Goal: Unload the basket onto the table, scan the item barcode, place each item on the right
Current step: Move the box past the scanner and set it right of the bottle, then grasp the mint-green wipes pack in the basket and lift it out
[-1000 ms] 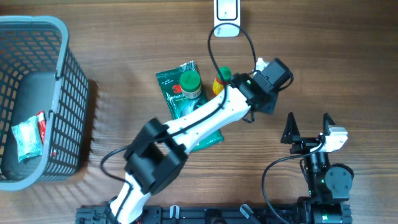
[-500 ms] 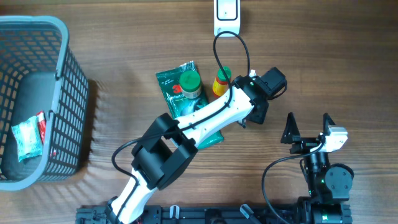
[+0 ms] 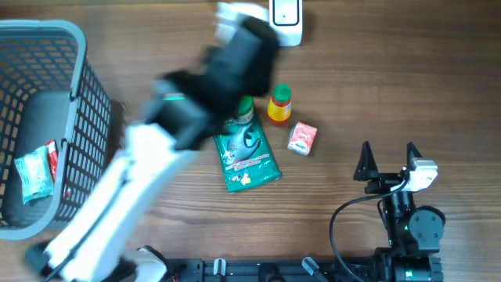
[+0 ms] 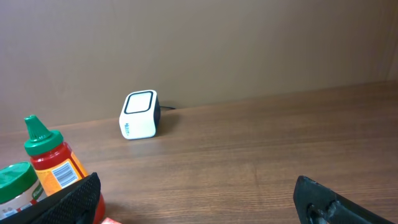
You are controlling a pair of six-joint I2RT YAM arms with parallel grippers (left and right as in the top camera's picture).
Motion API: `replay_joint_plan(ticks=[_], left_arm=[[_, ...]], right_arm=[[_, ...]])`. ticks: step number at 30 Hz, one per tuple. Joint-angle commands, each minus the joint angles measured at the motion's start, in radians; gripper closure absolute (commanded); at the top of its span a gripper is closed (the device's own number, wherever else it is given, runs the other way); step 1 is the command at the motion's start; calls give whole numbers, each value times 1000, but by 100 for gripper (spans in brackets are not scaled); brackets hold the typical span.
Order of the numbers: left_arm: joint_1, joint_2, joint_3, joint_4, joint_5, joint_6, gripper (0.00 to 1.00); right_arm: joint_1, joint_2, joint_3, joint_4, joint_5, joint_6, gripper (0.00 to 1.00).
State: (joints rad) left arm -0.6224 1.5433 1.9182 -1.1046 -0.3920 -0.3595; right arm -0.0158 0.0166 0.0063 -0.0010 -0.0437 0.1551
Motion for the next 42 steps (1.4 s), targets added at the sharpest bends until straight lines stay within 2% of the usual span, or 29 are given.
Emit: replay_joint_plan(ticks=[1, 5, 9, 11, 14, 15, 16, 17, 22, 25, 29, 33, 42], left_arm=[[250, -109, 8, -28, -44, -18, 31], [650, -154, 8, -100, -33, -180, 26], [978, -124, -24, -161, 76, -405, 25], [1110, -102, -64, -161, 141, -478, 25], [1274, -51, -169, -142, 206, -513, 24], [1297, -38, -198, -130, 204, -512, 19], [1324, -19, -234, -115, 205, -513, 6], [1343, -1, -263, -106, 205, -513, 0], [1418, 101, -422, -35, 193, -547, 0], [1481, 113, -523, 41, 194, -546, 8], [1537, 114, -650, 163, 195, -534, 9], [1539, 128, -722, 250, 232, -531, 12], [1539, 239, -789, 374, 243, -531, 9]], right_arm=[[6, 0, -1, 2, -4, -14, 0], [6, 0, -1, 3, -5, -14, 0], [6, 0, -1, 2, -4, -14, 0], [6, 0, -1, 3, -4, -14, 0], [6, 0, -1, 3, -4, -14, 0], [6, 0, -1, 3, -4, -14, 0], [6, 0, -1, 3, -4, -14, 0], [6, 0, -1, 3, -4, -14, 0], [6, 0, -1, 3, -4, -14, 0], [6, 0, -1, 3, -4, -14, 0], [6, 0, -1, 3, -4, -14, 0], [6, 0, -1, 3, -4, -14, 0], [6, 0, -1, 3, -4, -14, 0]])
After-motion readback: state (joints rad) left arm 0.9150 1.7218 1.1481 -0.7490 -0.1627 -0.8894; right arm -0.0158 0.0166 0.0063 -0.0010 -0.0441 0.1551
